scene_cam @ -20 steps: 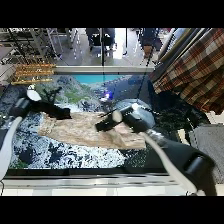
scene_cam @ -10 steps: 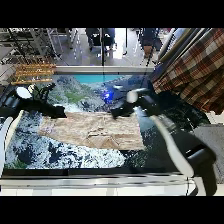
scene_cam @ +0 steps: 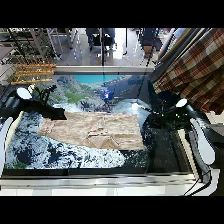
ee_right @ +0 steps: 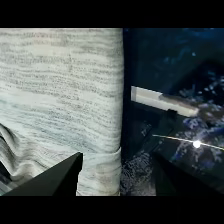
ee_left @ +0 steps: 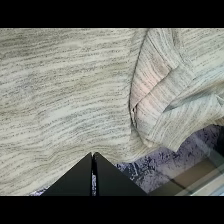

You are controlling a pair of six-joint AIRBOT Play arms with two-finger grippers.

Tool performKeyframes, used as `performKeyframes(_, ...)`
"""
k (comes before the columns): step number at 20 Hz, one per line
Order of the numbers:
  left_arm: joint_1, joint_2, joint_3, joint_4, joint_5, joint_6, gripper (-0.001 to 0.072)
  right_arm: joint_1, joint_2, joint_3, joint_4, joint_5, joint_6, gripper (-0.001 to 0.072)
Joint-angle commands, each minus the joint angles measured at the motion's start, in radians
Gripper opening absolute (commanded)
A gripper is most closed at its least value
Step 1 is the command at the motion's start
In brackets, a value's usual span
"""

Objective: Fold the clothes and pants, and hang the long-sleeved shirts on hangers.

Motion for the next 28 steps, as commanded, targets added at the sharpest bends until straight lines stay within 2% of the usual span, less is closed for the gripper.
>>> performKeyframes(1, -0.006, -0.004, 0.000, 0.000, 0.001, 0.001, 0.0022, -0.023, -0.062, -0.043, 0.075, -0.025, -0.171, 0.0498)
performKeyframes(6, -0.034, -0.007, -0.001, -0.008, 0.000, 0.000, 0.0022, 0.087, -0.142, -0.043, 0.155, -0.031, -0.253, 0.0493)
performKeyframes(7, -0.043, -0.008, -0.001, -0.007, 0.000, 0.000, 0.0022, 0.117, -0.143, -0.043, 0.177, -0.035, -0.270, 0.0384)
performKeyframes(8, -0.053, -0.008, -0.001, -0.007, 0.000, 0.001, 0.0022, 0.140, -0.143, -0.035, 0.175, -0.035, -0.270, 0.0117)
performKeyframes(9, -0.061, -0.008, -0.001, -0.006, 0.000, 0.000, 0.0022, 0.154, -0.140, -0.018, 0.126, -0.029, -0.240, 0.0014)
performKeyframes(13, -0.080, -0.015, -0.001, -0.005, -0.001, 0.000, 0.0022, 0.116, 0.018, 0.006, -0.336, -0.030, 0.026, 0.0013)
performKeyframes(16, -0.108, -0.040, -0.002, 0.000, -0.001, -0.004, 0.0021, 0.013, 0.225, 0.006, -0.549, -0.005, 0.168, 0.0012)
performKeyframes(19, -0.153, -0.087, -0.003, -0.005, 0.036, -0.004, 0.0021, -0.043, 0.374, 0.018, -0.553, 0.077, 0.213, 0.0011)
performKeyframes(21, -0.190, -0.132, -0.003, -0.002, 0.080, -0.003, 0.0020, 0.001, 0.435, 0.056, -0.514, 0.111, 0.258, 0.0011)
performKeyframes(25, -0.230, -0.247, -0.003, 0.000, 0.149, -0.004, 0.0021, 0.249, 0.449, 0.224, -0.457, 0.087, 0.439, 0.0011)
performKeyframes(28, -0.211, -0.253, 0.006, 0.002, 0.142, -0.003, 0.0020, 0.500, 0.394, 0.246, -0.462, -0.026, 0.541, 0.0011)
